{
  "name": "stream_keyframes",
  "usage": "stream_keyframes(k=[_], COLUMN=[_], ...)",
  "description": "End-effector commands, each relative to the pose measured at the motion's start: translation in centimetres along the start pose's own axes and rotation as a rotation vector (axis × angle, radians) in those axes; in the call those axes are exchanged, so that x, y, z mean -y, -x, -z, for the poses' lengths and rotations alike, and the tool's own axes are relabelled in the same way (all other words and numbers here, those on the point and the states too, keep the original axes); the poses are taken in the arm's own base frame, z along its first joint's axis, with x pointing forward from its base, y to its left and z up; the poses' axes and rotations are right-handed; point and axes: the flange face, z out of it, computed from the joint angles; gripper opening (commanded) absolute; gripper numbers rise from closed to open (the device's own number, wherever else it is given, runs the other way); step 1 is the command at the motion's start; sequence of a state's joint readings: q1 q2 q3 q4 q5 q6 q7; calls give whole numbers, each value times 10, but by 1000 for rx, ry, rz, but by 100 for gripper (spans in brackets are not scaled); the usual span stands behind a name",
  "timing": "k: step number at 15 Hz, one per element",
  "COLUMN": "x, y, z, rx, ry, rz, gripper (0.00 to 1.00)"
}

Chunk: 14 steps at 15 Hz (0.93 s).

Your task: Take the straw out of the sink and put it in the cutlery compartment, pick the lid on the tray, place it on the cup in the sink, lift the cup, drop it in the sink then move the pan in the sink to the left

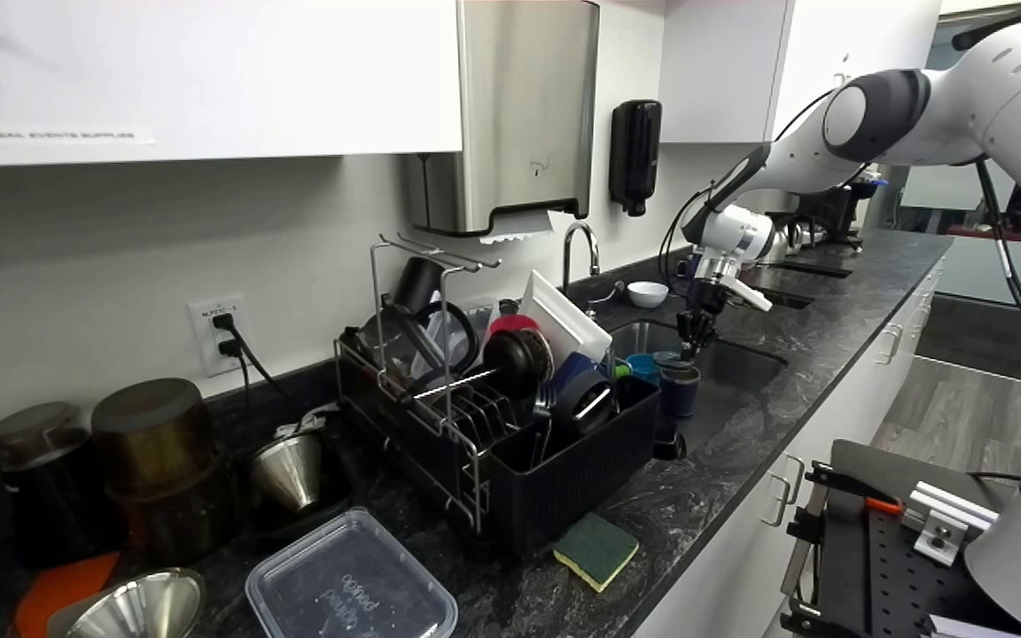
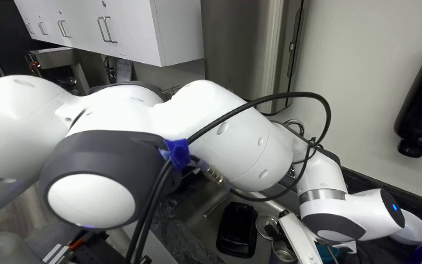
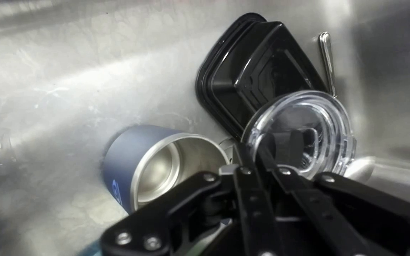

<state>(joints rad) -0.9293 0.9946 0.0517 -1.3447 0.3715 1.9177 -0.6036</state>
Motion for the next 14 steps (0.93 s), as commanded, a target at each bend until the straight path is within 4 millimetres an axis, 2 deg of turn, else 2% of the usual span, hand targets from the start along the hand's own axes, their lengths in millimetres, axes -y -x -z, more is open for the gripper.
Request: stream_keyframes(k=[1, 6, 9, 14], x=[-13, -40, -42, -40], y=[10, 25, 24, 12], z=[6, 13, 16, 23], rx=[-18, -36, -51, -89], ry=[-14, -19, -12, 10], rz=[-12, -49, -59, -60], gripper=[2, 2, 2, 2])
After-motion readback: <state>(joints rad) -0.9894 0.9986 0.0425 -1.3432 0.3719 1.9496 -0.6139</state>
